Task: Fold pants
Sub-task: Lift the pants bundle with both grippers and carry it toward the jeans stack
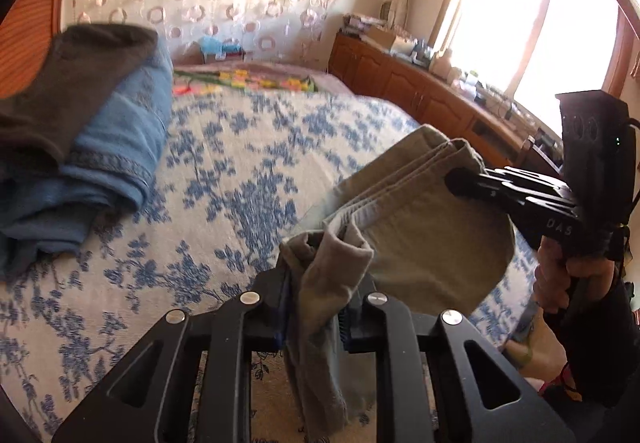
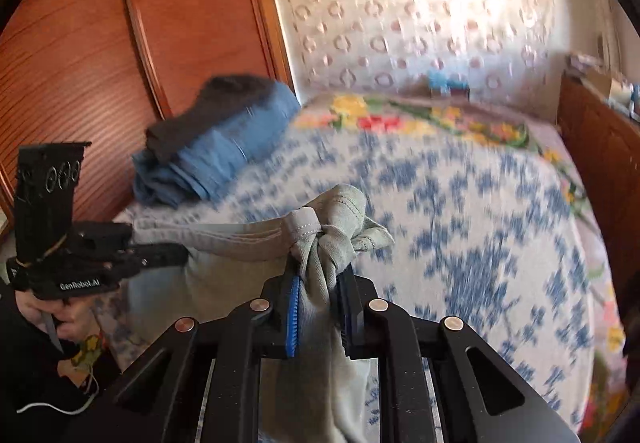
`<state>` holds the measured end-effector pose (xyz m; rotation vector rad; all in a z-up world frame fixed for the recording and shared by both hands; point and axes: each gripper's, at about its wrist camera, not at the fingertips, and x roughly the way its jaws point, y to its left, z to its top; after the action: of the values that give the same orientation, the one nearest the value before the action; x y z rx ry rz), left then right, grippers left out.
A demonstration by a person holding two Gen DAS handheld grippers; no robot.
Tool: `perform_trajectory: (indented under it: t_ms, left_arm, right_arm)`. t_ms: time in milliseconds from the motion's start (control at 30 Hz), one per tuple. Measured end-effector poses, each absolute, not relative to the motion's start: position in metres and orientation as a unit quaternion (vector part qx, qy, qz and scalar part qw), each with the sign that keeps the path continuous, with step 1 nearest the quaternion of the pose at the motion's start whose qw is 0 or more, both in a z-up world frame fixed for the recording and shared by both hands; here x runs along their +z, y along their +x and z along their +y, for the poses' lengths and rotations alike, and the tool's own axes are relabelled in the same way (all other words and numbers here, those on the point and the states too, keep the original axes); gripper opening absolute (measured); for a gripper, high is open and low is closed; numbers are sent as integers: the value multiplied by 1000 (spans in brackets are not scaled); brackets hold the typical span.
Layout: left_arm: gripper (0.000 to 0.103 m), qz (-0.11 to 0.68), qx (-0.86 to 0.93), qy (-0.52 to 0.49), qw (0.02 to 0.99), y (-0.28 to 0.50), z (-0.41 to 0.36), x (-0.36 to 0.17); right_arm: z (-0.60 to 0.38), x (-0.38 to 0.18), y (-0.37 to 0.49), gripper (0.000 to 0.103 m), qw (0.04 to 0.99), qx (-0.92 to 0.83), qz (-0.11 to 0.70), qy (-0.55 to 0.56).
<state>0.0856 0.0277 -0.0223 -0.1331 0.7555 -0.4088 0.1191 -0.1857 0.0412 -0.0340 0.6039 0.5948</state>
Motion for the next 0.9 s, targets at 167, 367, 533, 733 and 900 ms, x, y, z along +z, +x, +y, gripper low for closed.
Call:
perform_trajectory:
  t_ms: [167, 367, 533, 733, 900]
  left_arm:
    - [20, 334, -182, -60, 923, 74, 39, 3]
    - [20, 309, -163, -59, 935, 66, 58, 22]
    - [20, 293, -151, -69, 942, 64, 78, 31]
    - [20, 285, -126, -68, 948, 71, 100, 36]
    - [20, 272, -104, -77, 954, 84, 119, 41]
  right_arm:
    - [-177, 69, 104, 16, 919, 303, 250, -41]
    - [-161, 86, 101, 16, 920, 316, 225, -60]
    - [-145, 89, 117, 16, 918, 322, 223, -64]
    - [-119, 93, 147, 16, 914, 341, 200, -89]
    - [-99, 96, 180, 16, 907, 357, 195, -108]
